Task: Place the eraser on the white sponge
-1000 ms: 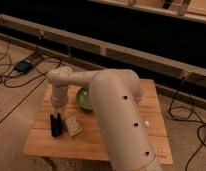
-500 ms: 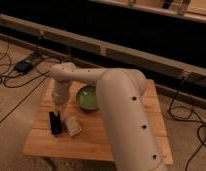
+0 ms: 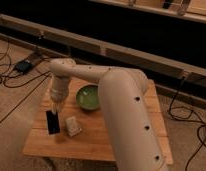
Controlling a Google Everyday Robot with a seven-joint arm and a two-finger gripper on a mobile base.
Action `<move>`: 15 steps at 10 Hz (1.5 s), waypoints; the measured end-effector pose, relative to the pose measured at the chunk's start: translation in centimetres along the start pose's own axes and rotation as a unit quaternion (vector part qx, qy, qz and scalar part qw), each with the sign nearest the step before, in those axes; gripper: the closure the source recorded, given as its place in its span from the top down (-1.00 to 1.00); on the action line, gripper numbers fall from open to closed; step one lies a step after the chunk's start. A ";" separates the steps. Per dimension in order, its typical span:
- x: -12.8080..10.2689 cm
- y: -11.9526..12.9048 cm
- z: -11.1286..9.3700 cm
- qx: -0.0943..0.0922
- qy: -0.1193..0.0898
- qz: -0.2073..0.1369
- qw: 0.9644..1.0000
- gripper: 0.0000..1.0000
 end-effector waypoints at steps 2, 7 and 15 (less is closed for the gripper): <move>0.4 -0.4 -1.3 -0.001 0.011 -0.005 1.000 -1.00; 1.1 -4.4 -4.3 0.000 0.019 0.015 1.000 -1.00; 3.6 -7.6 -2.1 -0.018 0.046 0.018 0.999 -1.00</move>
